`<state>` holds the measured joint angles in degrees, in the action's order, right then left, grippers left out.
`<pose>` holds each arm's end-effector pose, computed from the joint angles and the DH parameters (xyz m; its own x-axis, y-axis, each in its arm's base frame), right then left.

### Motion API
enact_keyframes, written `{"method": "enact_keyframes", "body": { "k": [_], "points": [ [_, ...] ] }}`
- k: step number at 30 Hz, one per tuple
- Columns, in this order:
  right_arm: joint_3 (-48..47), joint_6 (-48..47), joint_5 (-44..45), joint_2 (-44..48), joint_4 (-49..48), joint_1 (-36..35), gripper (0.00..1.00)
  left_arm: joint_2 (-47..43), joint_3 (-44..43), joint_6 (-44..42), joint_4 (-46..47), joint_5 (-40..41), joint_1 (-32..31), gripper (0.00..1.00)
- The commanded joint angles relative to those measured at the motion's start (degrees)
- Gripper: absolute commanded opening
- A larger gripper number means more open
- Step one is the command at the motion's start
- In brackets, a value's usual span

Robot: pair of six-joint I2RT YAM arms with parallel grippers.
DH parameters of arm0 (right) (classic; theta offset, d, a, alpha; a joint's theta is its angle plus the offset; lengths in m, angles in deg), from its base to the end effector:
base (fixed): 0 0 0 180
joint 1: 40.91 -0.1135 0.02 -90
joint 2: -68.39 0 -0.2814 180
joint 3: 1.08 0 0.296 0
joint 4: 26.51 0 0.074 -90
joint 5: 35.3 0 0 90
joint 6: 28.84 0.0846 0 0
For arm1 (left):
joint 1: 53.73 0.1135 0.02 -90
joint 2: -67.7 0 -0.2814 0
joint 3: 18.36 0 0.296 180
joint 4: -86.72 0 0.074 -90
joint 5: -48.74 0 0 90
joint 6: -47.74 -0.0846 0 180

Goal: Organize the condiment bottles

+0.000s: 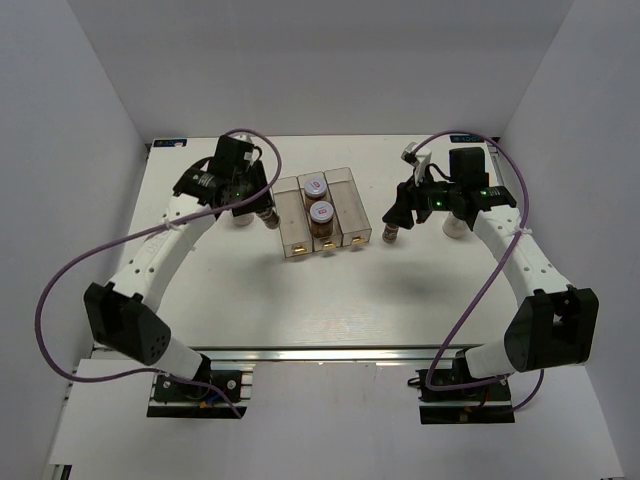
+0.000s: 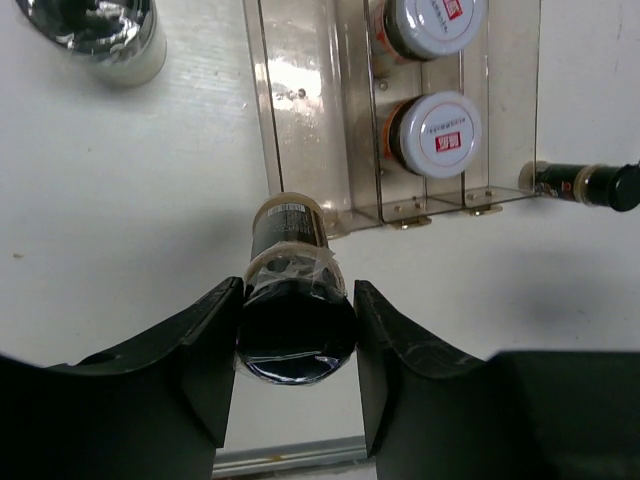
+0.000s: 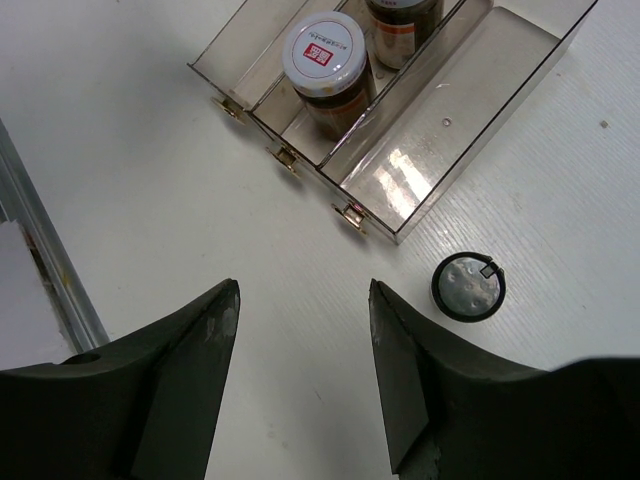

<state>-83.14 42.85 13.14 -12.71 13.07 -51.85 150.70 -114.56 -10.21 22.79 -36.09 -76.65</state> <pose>0.3621 0.1272 0.3108 -0.3773 -0.3124 -0.8718 -0.8105 0.5669 0.1476 0.3475 -0.1387 0.3379 -0.7823 -0.2430 -0.5735 -0.0942 0.9563 -0.2768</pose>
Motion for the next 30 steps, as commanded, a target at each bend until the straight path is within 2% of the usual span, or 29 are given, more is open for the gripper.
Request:
{"method": "enact_keyframes", "body": {
  "k": [1, 8, 17, 22, 30],
  "points": [
    [-0.21, -0.77, 0.16, 0.94, -0.98, 0.3, 0.6, 3.73, -6.52, -2.87, 3.0, 1.25, 0.24, 0.0],
    [0.23, -0.86, 0.78, 1.56, -1.86, 0.48, 0.6, 20.59, -21.65, -7.88, 4.59, 1.68, 0.24, 0.0],
    [1.2, -0.33, 1.31, 2.17, -2.83, 0.74, 0.6, 33.27, -35.1, -10.17, 2.13, 4.85, 0.24, 0.0],
    [1.46, -0.42, 1.66, 2.0, -2.92, 1.01, 0.6, 36.96, -37.22, -10.61, 2.04, 4.5, 0.24, 0.0],
    [1.55, -0.5, 1.66, 1.38, -3.09, 1.18, 0.61, 38.46, -34.76, -10.87, 2.92, 3.88, 0.24, 0.0]
  ]
}}
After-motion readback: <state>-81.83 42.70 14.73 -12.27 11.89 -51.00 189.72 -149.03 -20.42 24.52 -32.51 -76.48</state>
